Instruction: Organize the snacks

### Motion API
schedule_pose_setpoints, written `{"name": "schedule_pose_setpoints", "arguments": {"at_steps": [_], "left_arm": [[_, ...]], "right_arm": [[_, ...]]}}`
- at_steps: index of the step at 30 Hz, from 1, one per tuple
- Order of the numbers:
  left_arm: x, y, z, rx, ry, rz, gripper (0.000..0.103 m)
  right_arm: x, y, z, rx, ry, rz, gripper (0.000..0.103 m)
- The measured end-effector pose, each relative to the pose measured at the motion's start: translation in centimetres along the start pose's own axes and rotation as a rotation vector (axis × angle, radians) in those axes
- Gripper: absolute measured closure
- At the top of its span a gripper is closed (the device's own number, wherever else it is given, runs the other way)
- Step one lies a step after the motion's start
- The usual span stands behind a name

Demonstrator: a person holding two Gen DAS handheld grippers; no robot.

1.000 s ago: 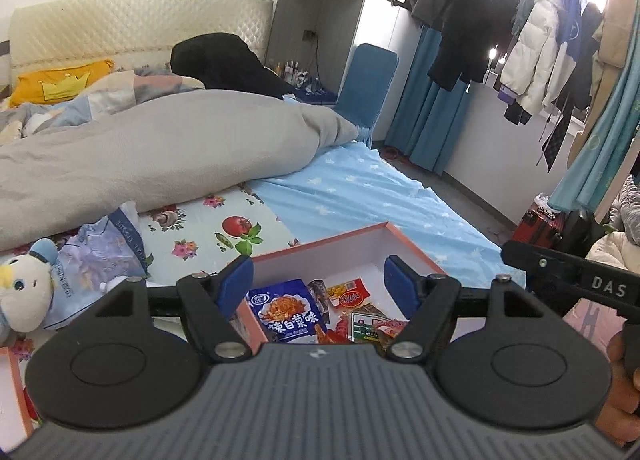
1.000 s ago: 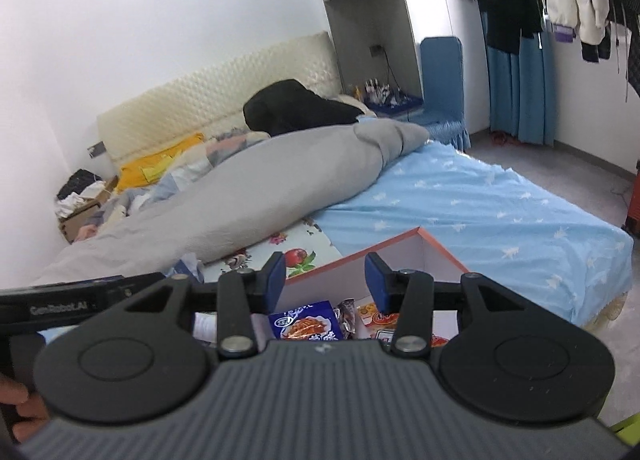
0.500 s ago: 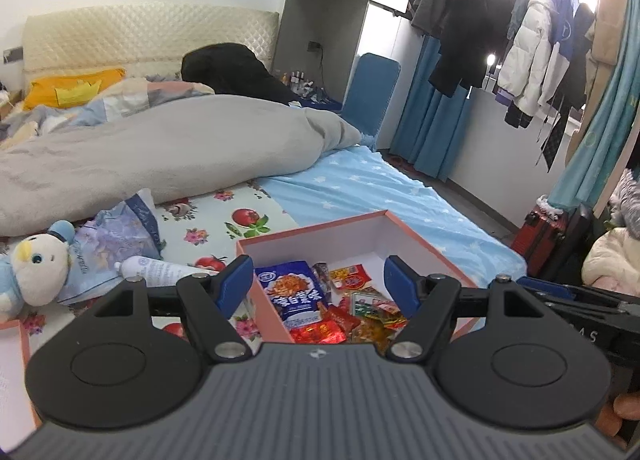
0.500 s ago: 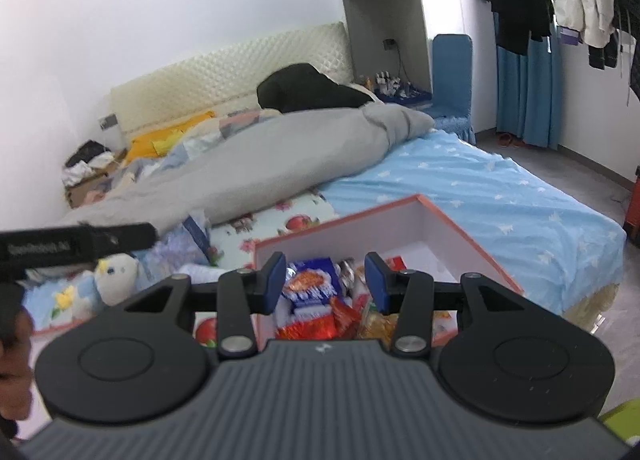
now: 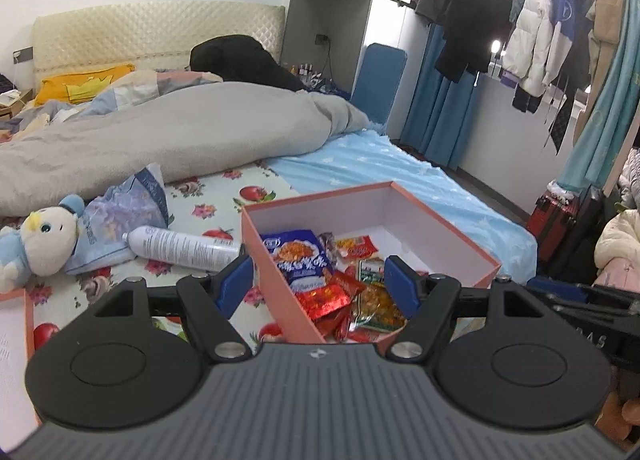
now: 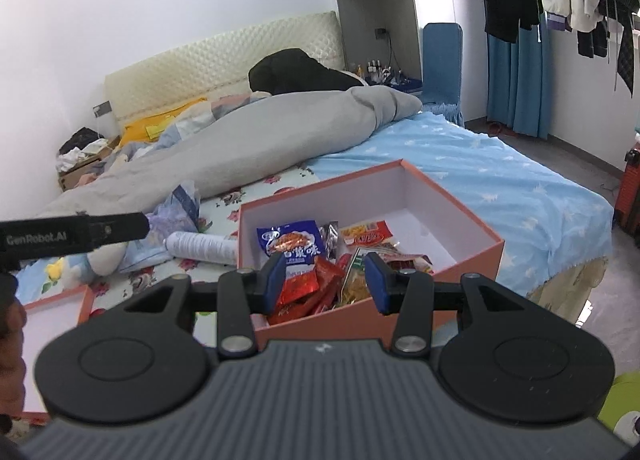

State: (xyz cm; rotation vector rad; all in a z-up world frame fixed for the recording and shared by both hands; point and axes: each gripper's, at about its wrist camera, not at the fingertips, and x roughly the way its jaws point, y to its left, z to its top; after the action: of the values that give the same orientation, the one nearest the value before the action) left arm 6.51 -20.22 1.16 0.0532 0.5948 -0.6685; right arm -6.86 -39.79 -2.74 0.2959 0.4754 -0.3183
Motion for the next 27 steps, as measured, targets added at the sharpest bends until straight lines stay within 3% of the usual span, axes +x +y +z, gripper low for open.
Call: {"name": "schedule_pose_setpoints", "arguments": {"at_steps": [27], "left_arm": [[0.03, 0.27, -0.05, -0.001, -0.001, 0.004, 0.027]], "right_arm": [[-0.09, 0.26, 0.22, -0.008, -0.002, -0.017, 0.057]]}}
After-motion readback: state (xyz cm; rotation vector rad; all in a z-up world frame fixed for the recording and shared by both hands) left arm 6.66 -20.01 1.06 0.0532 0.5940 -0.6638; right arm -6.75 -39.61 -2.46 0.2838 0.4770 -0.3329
